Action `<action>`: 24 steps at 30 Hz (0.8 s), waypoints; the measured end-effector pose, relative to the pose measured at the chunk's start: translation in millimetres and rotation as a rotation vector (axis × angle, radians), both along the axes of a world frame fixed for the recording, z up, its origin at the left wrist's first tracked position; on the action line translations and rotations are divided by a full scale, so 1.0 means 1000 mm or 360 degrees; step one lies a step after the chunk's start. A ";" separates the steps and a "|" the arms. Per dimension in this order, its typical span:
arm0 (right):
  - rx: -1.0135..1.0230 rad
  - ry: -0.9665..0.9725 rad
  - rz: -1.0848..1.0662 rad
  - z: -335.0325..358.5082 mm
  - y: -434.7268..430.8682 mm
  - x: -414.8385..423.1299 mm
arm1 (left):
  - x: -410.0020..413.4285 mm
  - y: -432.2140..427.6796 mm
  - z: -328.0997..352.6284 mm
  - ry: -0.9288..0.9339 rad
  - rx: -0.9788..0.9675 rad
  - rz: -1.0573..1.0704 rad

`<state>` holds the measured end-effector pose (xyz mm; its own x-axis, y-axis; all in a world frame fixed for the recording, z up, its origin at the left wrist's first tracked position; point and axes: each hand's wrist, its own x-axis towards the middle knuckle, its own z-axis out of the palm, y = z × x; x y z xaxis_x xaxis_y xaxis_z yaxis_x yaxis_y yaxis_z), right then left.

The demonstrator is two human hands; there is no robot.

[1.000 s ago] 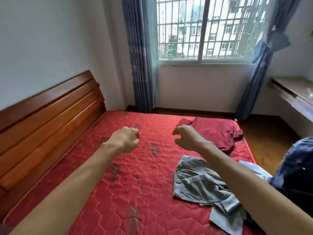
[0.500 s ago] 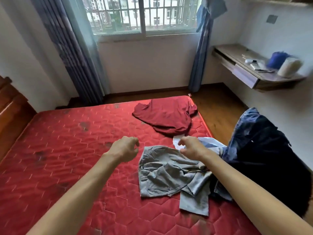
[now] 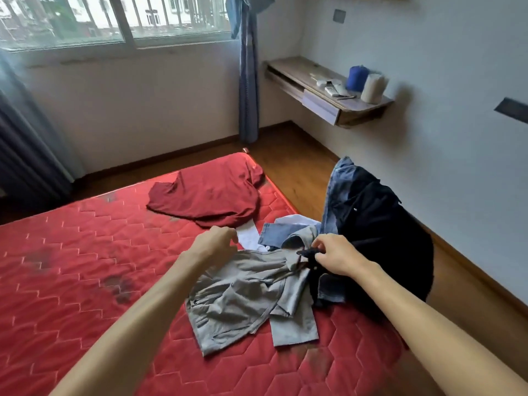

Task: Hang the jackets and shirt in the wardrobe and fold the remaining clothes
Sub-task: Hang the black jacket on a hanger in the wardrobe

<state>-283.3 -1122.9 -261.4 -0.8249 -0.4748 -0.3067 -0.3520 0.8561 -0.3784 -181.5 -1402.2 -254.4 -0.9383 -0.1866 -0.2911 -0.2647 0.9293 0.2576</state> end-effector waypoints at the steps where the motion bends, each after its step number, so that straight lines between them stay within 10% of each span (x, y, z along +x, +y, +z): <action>1: 0.0003 0.0011 -0.0055 0.002 0.008 -0.001 | -0.009 0.004 -0.002 0.0007 -0.0009 -0.0056; 13: 0.0016 0.0026 -0.0600 -0.020 0.139 -0.032 | -0.105 0.123 -0.032 0.0005 0.0218 -0.0434; 19: -0.0212 0.0187 -0.0799 -0.036 0.196 -0.086 | -0.170 0.206 -0.053 -0.0179 0.1142 0.0059; 24: -0.0259 0.0138 -0.0843 -0.058 0.232 -0.152 | -0.240 0.261 -0.091 -0.0053 0.1251 0.0457</action>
